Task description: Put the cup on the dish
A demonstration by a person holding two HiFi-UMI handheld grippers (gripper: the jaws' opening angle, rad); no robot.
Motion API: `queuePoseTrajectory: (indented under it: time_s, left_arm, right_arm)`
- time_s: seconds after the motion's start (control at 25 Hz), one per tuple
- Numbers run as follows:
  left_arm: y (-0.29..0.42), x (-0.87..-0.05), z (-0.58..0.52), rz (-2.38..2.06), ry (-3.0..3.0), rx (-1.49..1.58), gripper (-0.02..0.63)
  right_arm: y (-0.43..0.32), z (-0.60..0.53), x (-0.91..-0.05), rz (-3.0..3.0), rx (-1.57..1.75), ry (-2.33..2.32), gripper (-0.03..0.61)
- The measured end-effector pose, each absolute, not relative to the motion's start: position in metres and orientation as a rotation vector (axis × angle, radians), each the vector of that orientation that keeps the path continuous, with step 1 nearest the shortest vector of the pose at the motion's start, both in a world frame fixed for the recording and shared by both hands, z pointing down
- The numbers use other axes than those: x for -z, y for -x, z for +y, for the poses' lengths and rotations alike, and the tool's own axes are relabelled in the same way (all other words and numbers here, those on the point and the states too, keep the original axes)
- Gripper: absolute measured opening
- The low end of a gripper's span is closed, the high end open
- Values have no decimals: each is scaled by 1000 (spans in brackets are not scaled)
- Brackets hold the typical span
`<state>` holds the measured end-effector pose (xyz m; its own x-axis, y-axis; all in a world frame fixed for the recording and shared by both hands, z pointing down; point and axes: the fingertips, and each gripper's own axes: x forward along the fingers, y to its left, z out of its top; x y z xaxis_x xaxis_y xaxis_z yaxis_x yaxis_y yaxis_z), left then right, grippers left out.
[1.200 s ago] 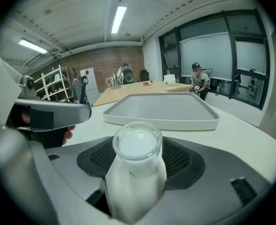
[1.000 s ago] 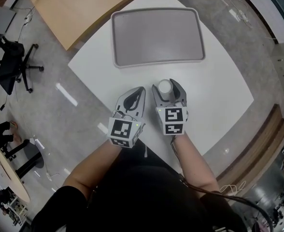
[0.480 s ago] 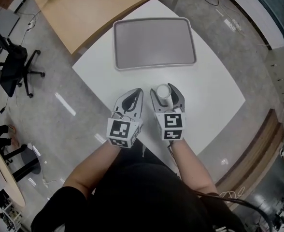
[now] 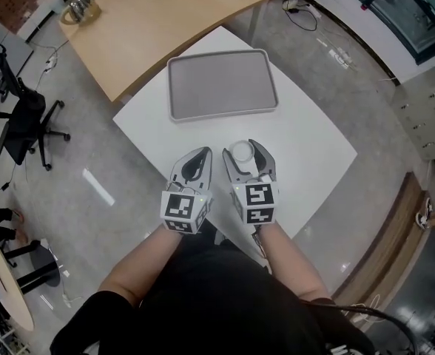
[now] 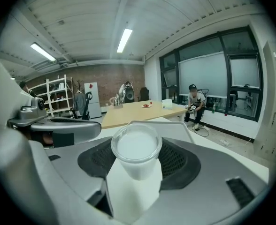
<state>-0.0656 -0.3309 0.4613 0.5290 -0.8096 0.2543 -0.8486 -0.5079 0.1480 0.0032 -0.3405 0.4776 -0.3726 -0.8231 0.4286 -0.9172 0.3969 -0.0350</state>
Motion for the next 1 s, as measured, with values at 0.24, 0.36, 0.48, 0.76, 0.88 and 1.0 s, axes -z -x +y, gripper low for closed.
queuePoseTrajectory:
  time_s: [0.24, 0.36, 0.48, 0.76, 0.88, 1.0]
  left_arm:
    - [56, -446, -337, -1392, -2519, -195, 8]
    - [54, -444, -349, -1395, -2515, -173, 8]
    - [53, -445, -364, -1383, -2505, -151, 8]
    - [60, -467, -414, -1349, -2479, -168, 8]
    - [64, -479, -435, -1345, -2473, -182, 8]
    - [70, -491, -454, -1341, -2460, -193, 8]
  right_arm:
    - [-12, -354, -468, -2299, -374, -1526, 255]
    - [-15, -367, -467, -2298, -367, -1538, 255]
    - [-19, -384, -469, -2291, -369, -1552, 255]
    - [-16, -443, -482, -2275, -387, -1569, 255]
    - [-13, -472, -495, -2265, -394, -1570, 255]
    - [-9, -502, -512, -2251, -407, -1570, 255]
